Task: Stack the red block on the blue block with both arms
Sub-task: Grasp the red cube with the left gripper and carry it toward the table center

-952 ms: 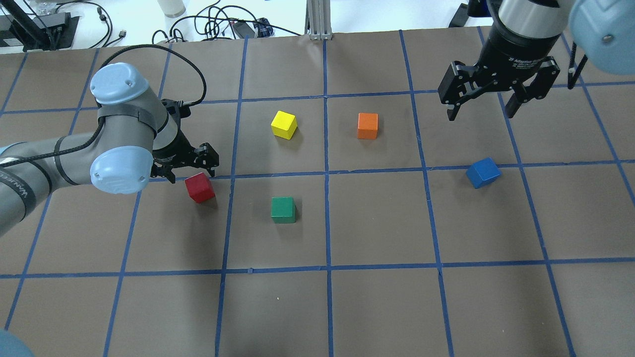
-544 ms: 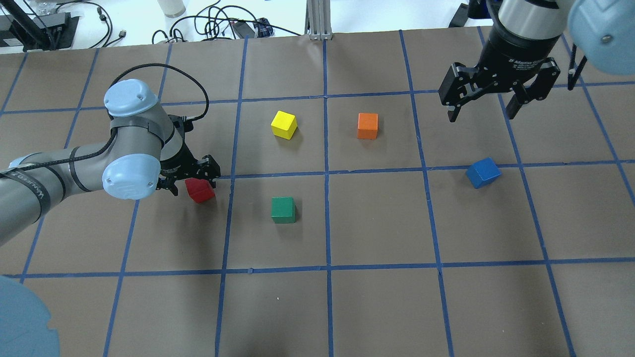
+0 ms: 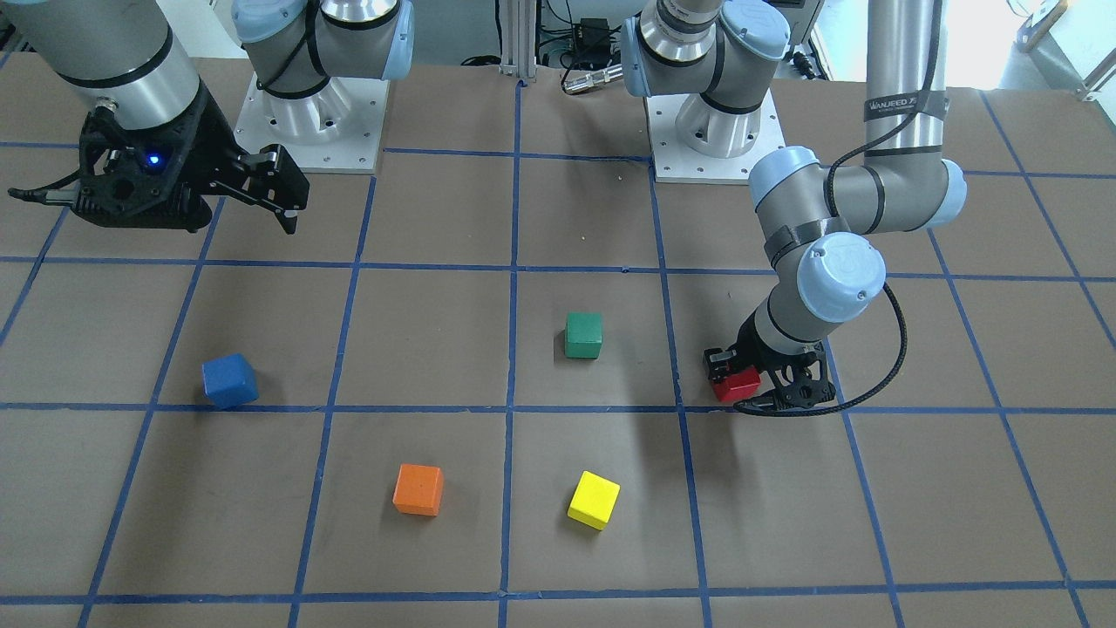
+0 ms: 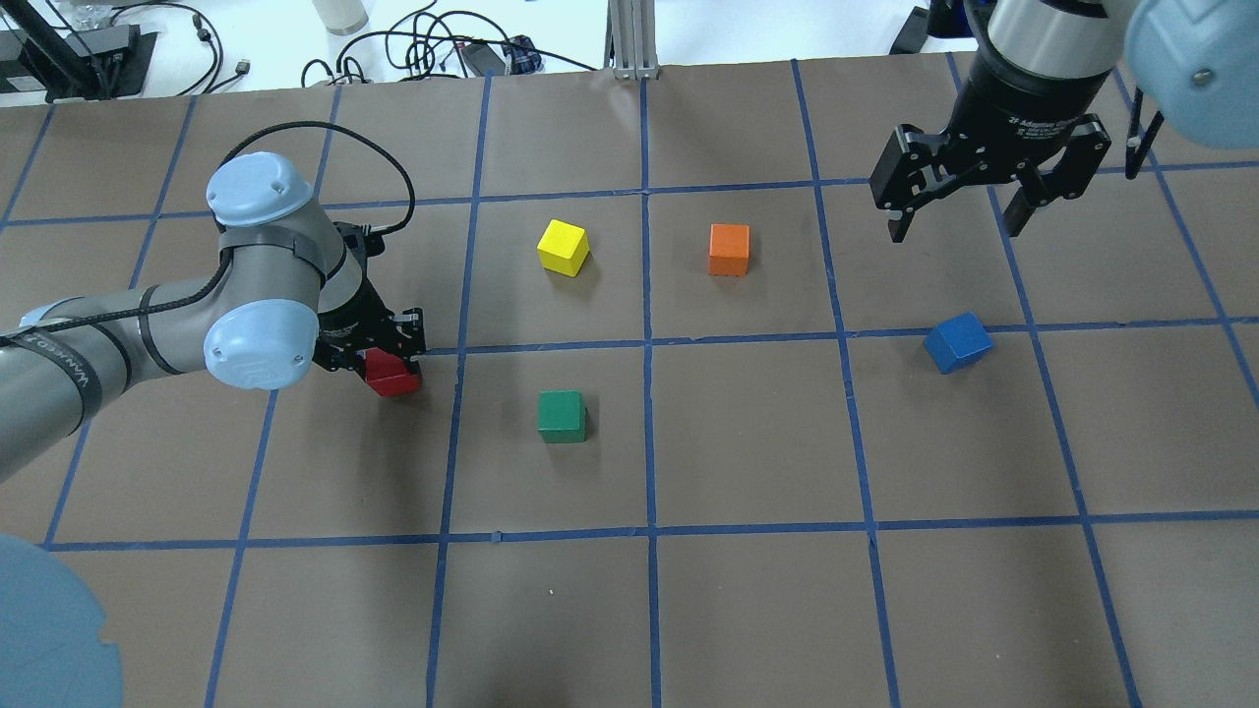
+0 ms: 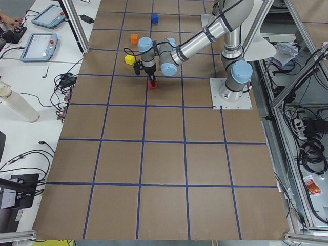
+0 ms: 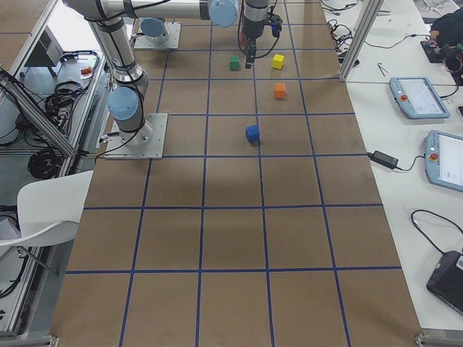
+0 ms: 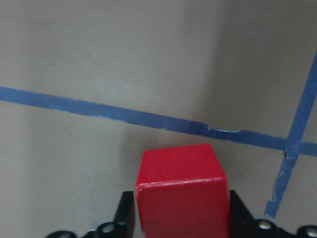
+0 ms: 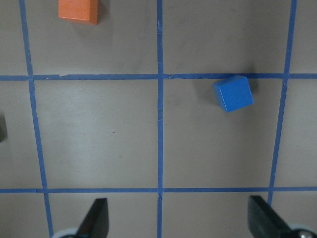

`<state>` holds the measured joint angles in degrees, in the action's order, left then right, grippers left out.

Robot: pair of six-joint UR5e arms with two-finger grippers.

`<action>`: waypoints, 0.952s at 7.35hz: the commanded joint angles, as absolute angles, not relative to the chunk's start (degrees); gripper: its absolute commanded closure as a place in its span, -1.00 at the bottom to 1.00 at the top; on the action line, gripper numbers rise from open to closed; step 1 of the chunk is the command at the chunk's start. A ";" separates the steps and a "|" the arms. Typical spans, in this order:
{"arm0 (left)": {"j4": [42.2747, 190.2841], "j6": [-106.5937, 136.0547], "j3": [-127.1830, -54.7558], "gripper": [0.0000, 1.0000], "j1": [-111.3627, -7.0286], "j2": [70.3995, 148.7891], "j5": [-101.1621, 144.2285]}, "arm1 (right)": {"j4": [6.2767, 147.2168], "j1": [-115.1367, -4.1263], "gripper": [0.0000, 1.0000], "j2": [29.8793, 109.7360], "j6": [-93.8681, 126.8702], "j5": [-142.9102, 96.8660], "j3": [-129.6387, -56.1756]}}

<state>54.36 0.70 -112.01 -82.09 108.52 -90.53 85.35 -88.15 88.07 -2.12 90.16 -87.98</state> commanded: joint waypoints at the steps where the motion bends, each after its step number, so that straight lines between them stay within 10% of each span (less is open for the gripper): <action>1: 60.16 -1.76 -104.63 0.42 -85.05 108.72 -90.27 | 85.34 -88.15 -1.00 88.07 -2.11 90.00 -87.98; 7: 59.95 17.11 -90.97 0.52 -111.85 115.39 -84.64 | 85.34 -88.15 -1.00 87.98 -2.11 89.82 -87.98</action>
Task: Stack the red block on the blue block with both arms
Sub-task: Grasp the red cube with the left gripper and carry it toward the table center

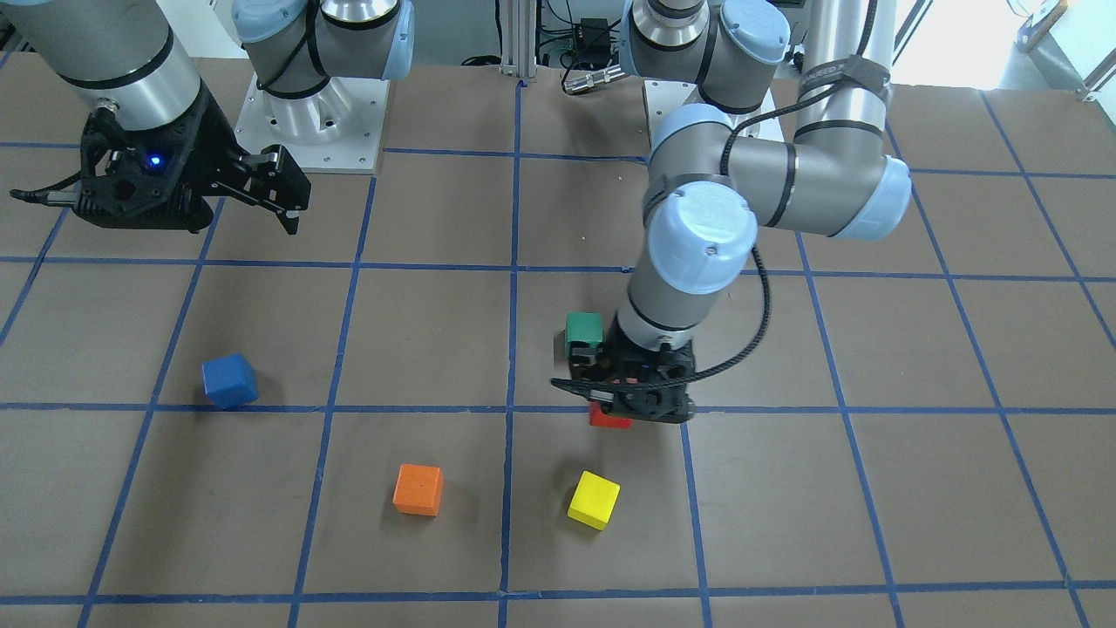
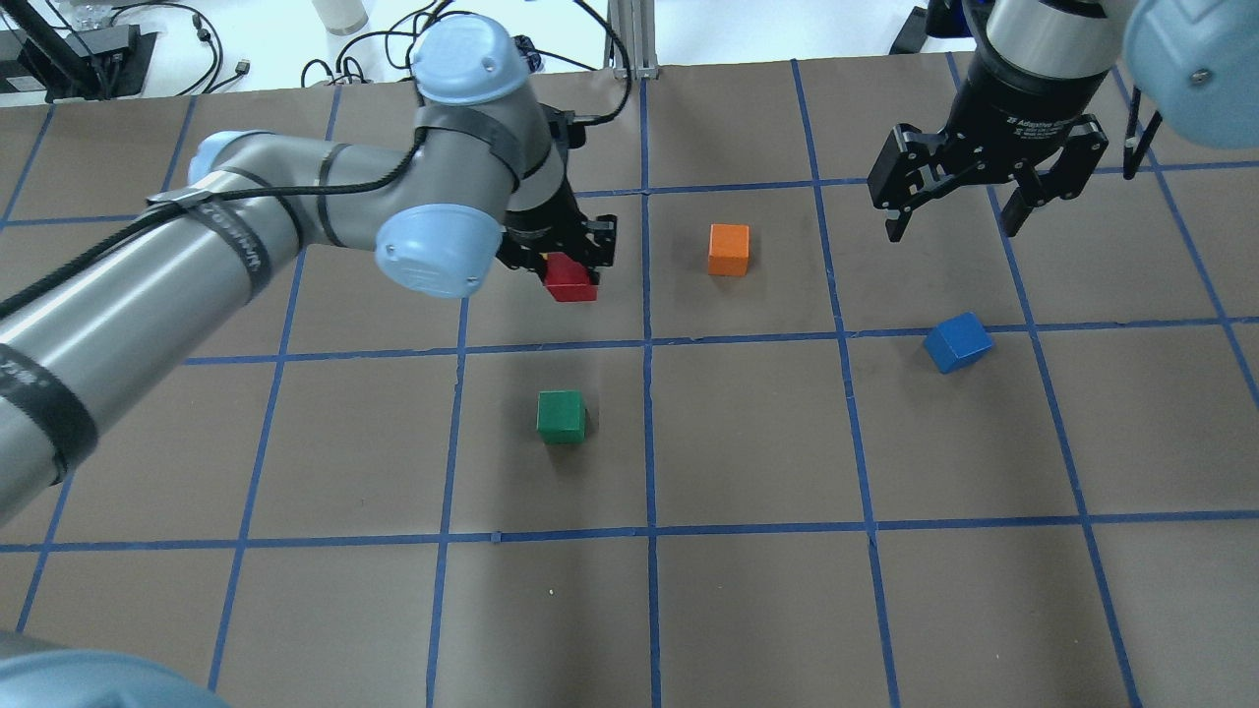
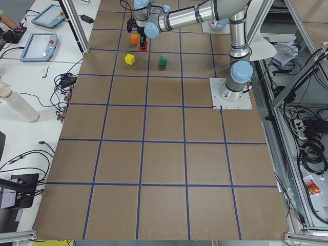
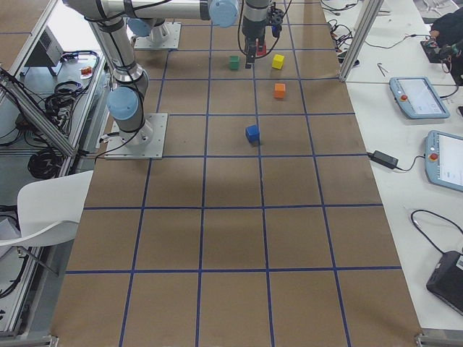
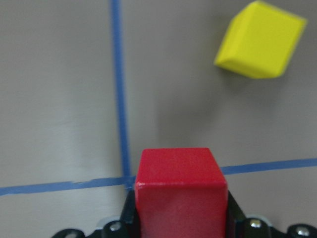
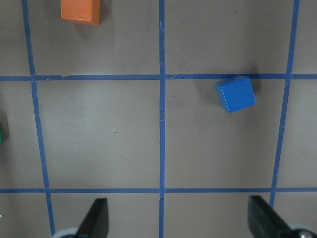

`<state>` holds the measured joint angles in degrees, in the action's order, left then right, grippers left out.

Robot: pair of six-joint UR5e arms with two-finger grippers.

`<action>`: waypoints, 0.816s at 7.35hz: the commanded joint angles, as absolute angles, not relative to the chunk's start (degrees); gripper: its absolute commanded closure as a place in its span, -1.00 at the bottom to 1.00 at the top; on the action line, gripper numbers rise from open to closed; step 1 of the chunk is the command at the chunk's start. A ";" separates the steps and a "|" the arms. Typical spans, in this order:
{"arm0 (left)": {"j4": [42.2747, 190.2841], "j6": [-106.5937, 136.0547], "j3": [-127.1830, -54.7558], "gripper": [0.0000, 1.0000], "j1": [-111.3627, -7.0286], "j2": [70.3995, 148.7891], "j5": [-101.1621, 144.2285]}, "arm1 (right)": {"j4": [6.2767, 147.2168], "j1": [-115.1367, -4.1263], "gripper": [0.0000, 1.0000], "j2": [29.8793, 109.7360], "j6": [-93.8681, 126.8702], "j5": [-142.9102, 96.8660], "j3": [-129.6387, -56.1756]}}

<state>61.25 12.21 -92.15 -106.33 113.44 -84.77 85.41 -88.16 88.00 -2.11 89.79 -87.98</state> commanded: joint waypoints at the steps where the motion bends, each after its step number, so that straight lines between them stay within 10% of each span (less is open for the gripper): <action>1: 59.16 17.14 -91.23 0.52 -111.97 116.79 -84.99 | 85.34 -88.15 -1.00 87.98 -2.11 89.82 -87.98; 4: 57.31 16.43 -91.85 0.58 -112.58 121.02 -91.58 | 85.34 -88.16 -1.00 87.98 -2.11 90.26 -87.98; 5: 56.87 16.35 -91.58 0.32 -112.67 121.81 -91.50 | 85.43 -88.07 -1.00 87.98 -2.20 89.92 -87.98; 6: 55.47 17.13 -91.67 -0.47 -113.02 122.25 -91.49 | 85.60 -88.07 -1.00 87.98 -2.20 89.74 -87.98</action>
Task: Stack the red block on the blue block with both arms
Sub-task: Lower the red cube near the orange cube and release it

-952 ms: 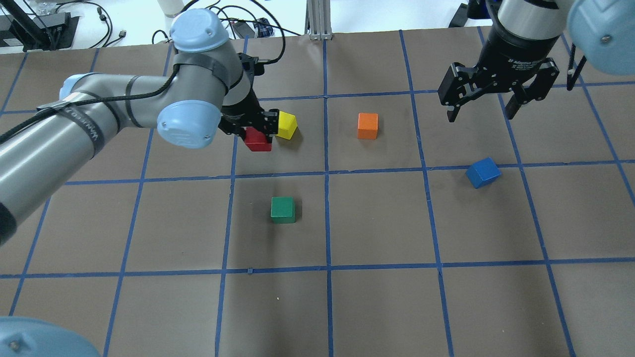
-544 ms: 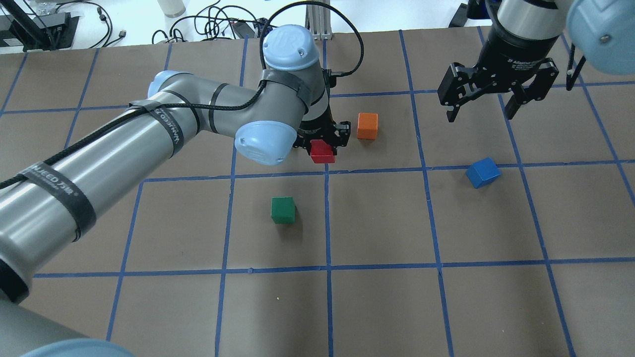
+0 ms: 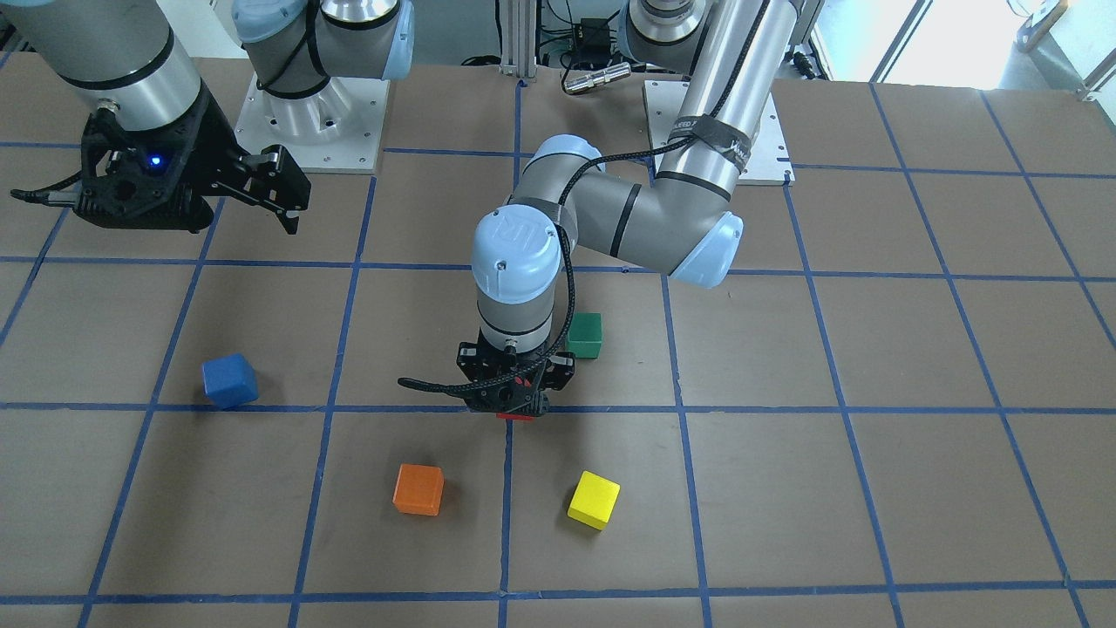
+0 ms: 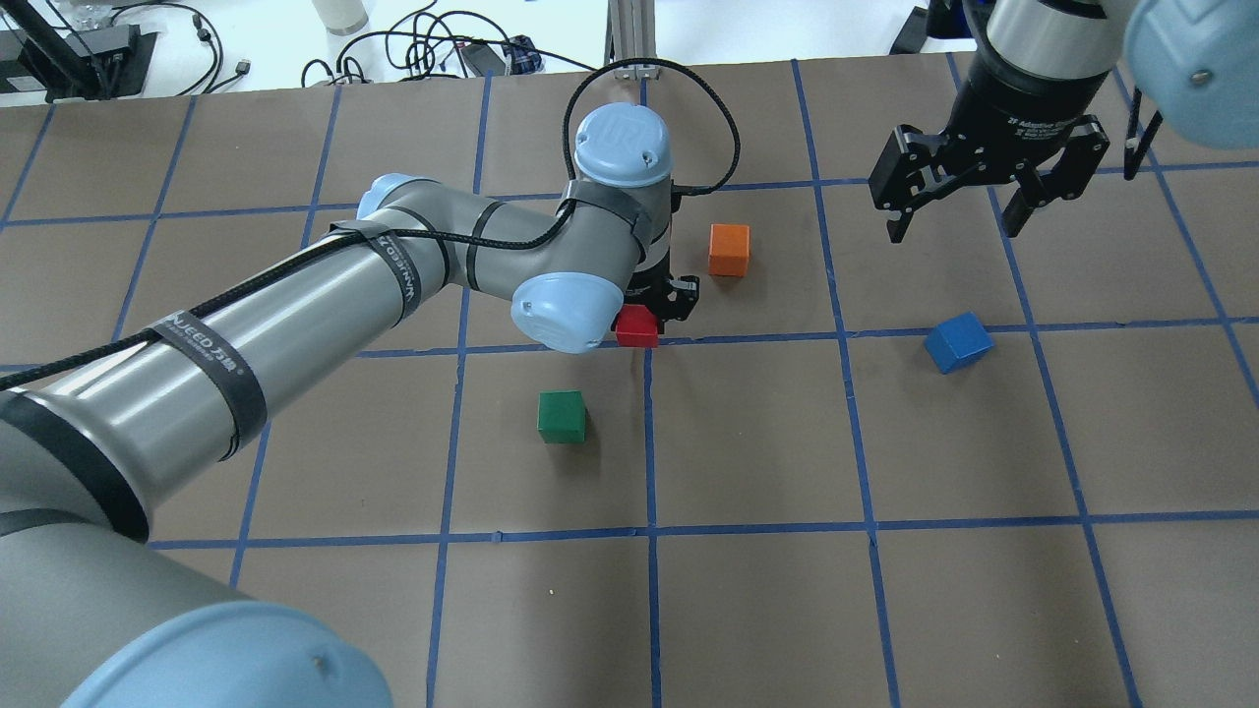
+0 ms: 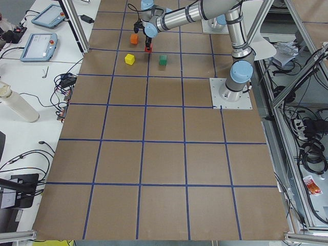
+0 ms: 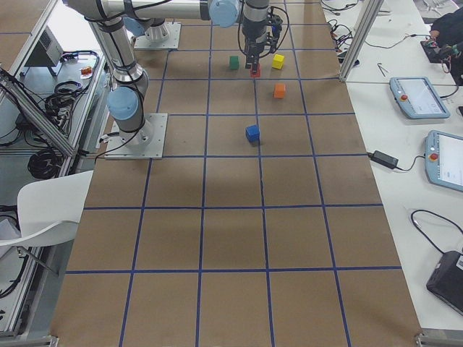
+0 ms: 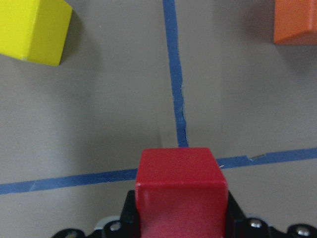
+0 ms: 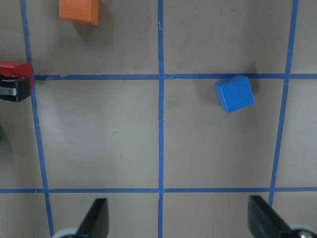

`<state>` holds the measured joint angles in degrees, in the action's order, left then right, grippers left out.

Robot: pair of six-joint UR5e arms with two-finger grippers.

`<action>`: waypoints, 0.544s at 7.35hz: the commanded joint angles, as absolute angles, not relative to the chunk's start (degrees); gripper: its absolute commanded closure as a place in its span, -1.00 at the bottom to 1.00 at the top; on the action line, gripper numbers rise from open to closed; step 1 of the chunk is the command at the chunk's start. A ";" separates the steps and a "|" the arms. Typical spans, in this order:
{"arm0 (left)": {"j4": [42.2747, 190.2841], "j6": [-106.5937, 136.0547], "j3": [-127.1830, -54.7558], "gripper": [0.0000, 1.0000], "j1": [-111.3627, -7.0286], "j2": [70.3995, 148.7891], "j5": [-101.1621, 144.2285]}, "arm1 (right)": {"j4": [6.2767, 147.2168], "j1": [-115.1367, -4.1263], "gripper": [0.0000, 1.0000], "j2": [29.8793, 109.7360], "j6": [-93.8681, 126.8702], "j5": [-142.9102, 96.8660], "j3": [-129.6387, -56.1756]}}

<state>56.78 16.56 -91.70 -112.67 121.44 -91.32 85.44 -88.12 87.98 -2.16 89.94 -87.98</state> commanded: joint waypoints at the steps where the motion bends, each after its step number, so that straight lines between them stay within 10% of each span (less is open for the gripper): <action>1: 54.59 16.53 -92.19 -0.99 -113.38 121.47 -91.23 | 85.52 -88.07 -1.00 87.98 -2.11 89.82 -87.98; 4: 58.32 13.56 -90.53 -1.00 -110.24 115.44 -89.65 | 85.60 -87.98 -1.00 87.89 -2.20 90.27 -87.98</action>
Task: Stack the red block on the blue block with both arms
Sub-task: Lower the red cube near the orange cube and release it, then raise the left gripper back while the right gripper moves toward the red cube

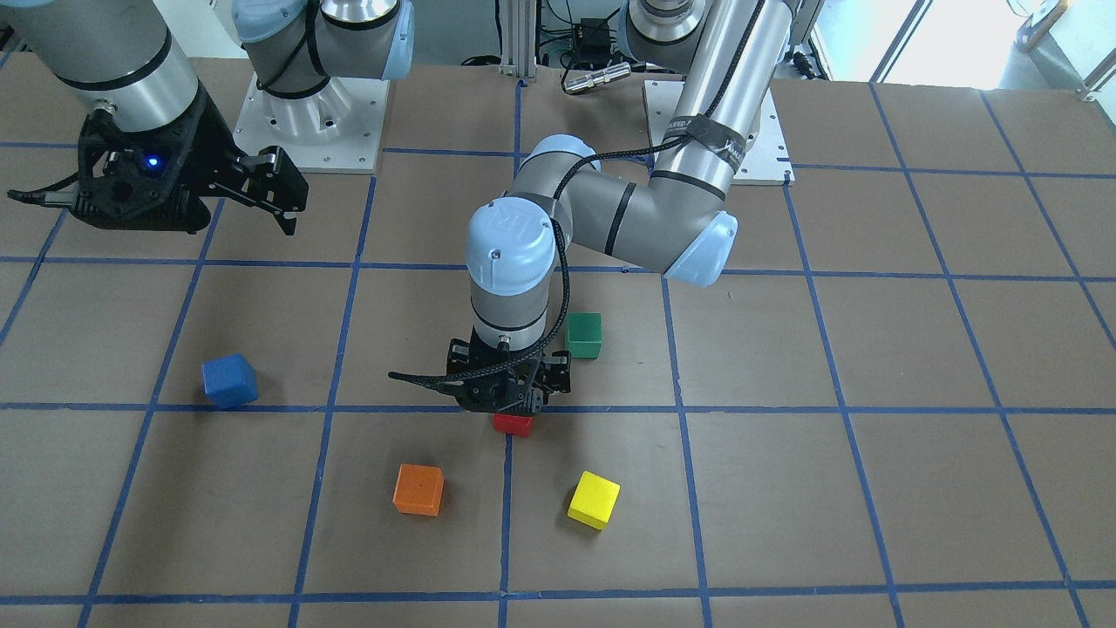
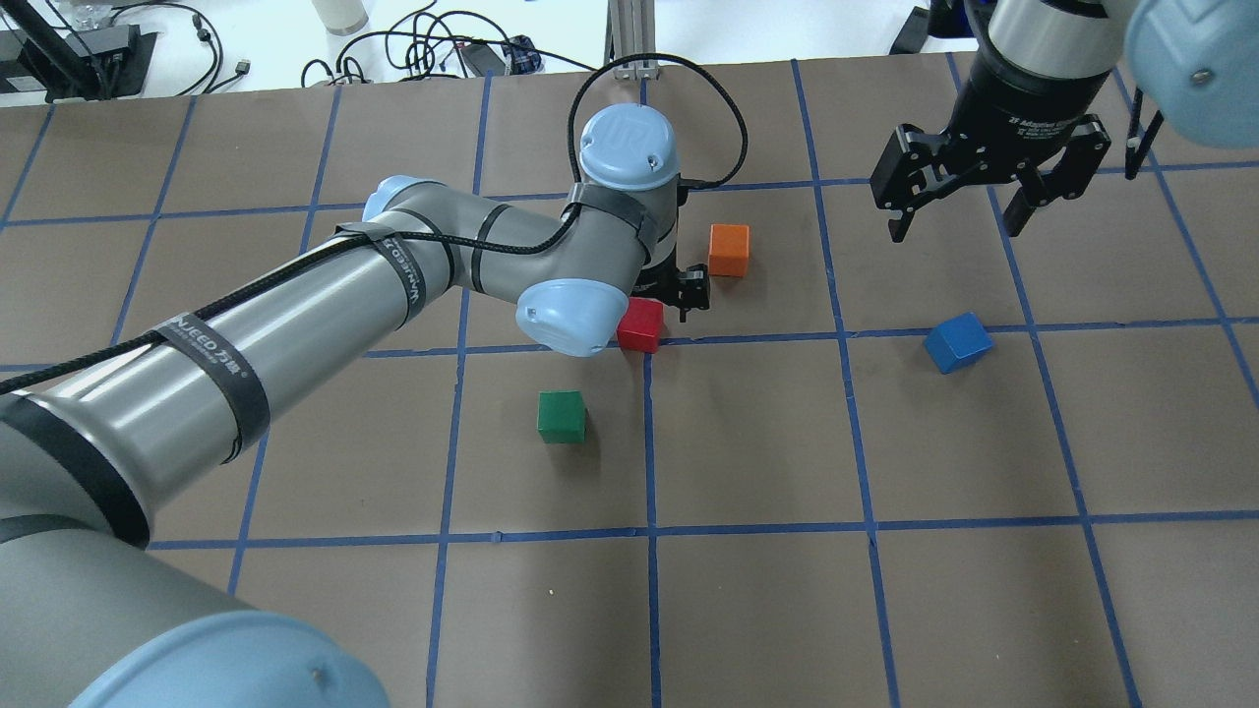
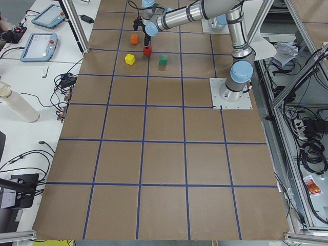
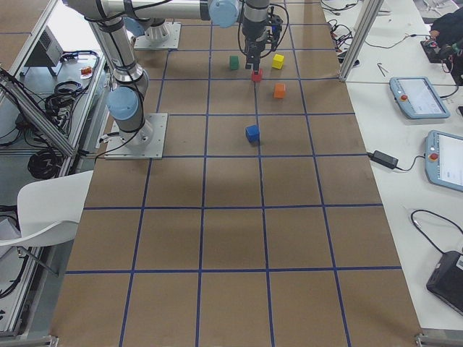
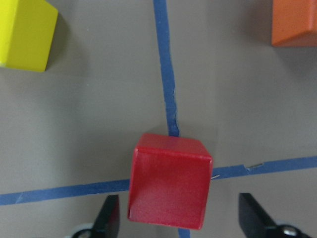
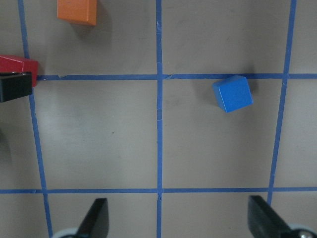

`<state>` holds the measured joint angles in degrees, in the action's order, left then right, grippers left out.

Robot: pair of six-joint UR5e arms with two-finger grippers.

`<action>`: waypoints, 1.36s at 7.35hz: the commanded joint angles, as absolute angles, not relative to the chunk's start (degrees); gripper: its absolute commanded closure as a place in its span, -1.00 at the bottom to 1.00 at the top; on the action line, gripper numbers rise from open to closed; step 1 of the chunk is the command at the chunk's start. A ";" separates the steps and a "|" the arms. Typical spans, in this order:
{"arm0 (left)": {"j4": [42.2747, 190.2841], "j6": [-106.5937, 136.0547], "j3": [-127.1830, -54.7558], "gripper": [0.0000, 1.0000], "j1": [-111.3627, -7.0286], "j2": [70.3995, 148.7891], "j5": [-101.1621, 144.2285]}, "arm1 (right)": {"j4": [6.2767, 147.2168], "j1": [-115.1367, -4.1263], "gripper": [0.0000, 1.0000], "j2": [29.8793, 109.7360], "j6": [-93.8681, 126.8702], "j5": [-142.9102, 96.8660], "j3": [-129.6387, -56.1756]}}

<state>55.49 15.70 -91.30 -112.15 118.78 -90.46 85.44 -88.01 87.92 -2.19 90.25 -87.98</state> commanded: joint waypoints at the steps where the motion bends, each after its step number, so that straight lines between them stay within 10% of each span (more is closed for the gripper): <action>1: 64.28 6.84 -89.83 -1.00 -105.86 111.57 -89.47 | 85.52 -87.89 -1.00 87.98 -2.20 90.61 -87.98; 10: 89.48 -2.99 -90.61 -1.00 -93.60 89.92 -90.00 | 94.50 -89.64 -1.00 84.75 9.23 84.64 -86.92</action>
<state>89.72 -3.28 -89.80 -93.72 90.57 -90.09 89.26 -88.97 86.79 8.90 84.75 -86.97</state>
